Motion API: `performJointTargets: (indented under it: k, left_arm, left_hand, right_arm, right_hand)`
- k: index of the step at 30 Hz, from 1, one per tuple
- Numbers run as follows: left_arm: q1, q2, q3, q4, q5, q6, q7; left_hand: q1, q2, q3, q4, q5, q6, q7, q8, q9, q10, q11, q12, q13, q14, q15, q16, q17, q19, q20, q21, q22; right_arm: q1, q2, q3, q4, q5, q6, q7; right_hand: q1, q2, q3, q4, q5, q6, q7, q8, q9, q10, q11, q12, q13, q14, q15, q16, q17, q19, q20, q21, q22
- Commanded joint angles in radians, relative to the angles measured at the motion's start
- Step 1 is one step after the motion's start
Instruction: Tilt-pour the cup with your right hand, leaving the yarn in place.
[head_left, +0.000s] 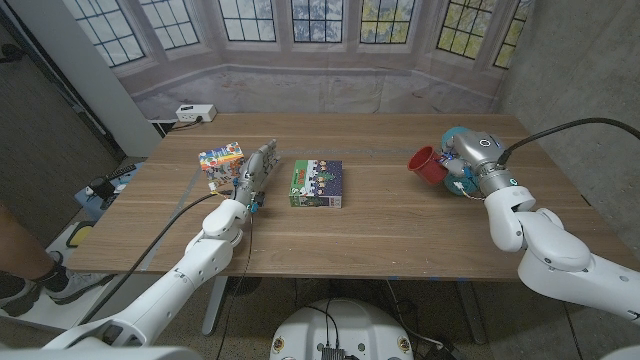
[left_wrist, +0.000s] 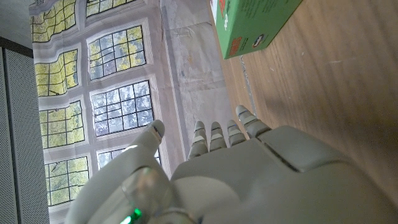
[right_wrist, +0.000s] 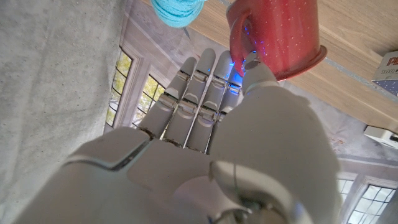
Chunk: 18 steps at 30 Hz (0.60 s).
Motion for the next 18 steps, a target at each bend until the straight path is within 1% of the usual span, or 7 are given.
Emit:
performJointTargets:
  k: [1,6,10,12,18]
  left_arm:
    - [0.008,-0.002,-0.003,-0.005,-0.002,-0.005,0.003]
    - [0.009,-0.002,-0.002,-0.006,-0.001,-0.002,0.006]
    - [0.007,-0.001,-0.001,-0.005,0.003,-0.004,0.005]
    - [0.004,-0.003,0.0,0.0,0.001,-0.007,0.002]
    - [-0.002,-0.011,-0.001,0.012,-0.004,-0.012,-0.003]
  left_hand:
    - [0.013,-0.001,0.001,0.0,0.005,-0.002,-0.002,-0.003,0.003,0.001,0.004,0.001,0.002,0.0,0.007,0.003,0.003,0.005,0.001,-0.001,0.002]
    - [0.014,0.0,0.002,-0.001,0.005,-0.003,-0.002,-0.003,0.003,0.0,0.0,0.001,0.002,-0.001,0.007,0.003,0.003,0.005,0.002,-0.002,0.002]
    - [0.015,0.0,0.002,-0.001,0.006,-0.003,-0.002,-0.003,0.003,0.001,0.003,0.001,0.002,-0.001,0.008,0.003,0.003,0.005,0.001,-0.001,0.002]
    - [0.016,0.0,0.002,-0.002,0.006,-0.003,-0.002,-0.003,0.003,0.001,0.0,0.001,0.002,-0.001,0.008,0.003,0.003,0.005,0.003,-0.001,0.002]
    - [0.017,0.001,0.002,-0.002,0.006,-0.003,-0.002,-0.003,0.002,0.0,0.003,0.001,0.002,-0.001,0.008,0.003,0.003,0.003,0.005,-0.002,0.002]
  right_arm:
    - [0.043,-0.031,-0.031,0.002,-0.125,0.02,0.123]
    - [0.05,-0.036,-0.036,0.004,-0.179,0.03,0.166]
    - [0.061,-0.028,-0.044,0.005,-0.234,0.025,0.215]
    - [0.063,-0.03,-0.041,0.007,-0.249,0.036,0.232]
    - [0.077,-0.018,-0.044,0.016,-0.32,0.05,0.298]
  right_hand:
    - [0.017,0.006,-0.004,0.003,0.006,0.049,-0.048,0.003,0.004,0.031,-0.028,0.002,0.003,0.009,-0.105,-0.001,-0.001,0.009,-0.08,0.005,0.001]
    - [0.018,0.007,-0.004,0.004,0.006,0.049,-0.051,0.003,0.004,0.032,-0.029,0.002,0.004,0.01,-0.106,-0.002,-0.001,0.01,-0.079,0.005,0.001]
    - [0.02,0.006,-0.005,0.003,0.006,0.05,-0.051,0.003,0.004,0.032,-0.029,0.001,0.005,0.012,-0.107,-0.002,-0.001,0.01,-0.08,0.005,0.001]
    - [0.02,0.006,-0.006,0.003,0.007,0.05,-0.052,0.003,0.004,0.033,-0.03,0.001,0.005,0.013,-0.107,-0.002,-0.001,0.011,-0.08,0.005,0.001]
    - [0.021,0.007,-0.007,0.004,0.007,0.051,-0.052,0.002,0.004,0.033,-0.03,0.0,0.005,0.015,-0.105,-0.003,-0.002,0.012,-0.08,0.005,0.001]
